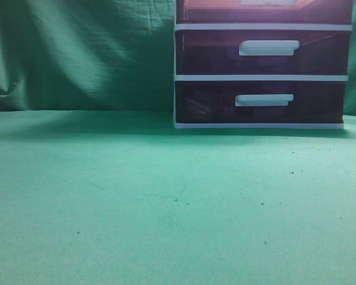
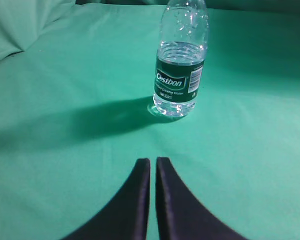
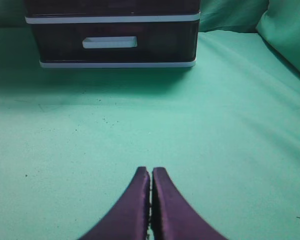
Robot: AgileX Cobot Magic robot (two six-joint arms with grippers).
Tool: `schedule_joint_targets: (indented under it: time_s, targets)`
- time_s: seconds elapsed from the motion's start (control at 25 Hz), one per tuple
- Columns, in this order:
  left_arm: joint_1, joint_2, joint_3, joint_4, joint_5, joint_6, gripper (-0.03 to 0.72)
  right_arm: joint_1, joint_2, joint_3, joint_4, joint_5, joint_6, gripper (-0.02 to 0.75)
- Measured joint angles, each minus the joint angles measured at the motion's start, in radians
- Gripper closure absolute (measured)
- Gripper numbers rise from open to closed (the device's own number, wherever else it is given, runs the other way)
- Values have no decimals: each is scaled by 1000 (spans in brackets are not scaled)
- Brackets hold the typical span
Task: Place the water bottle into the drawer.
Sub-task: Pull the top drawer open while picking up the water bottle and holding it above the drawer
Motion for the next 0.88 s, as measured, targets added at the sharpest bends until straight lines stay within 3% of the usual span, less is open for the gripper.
schedule_joint_targets:
  time_s: [0.88]
  targets:
    - [0,0,0,0,-2,-2,688,0,0,0,0,0,0,738]
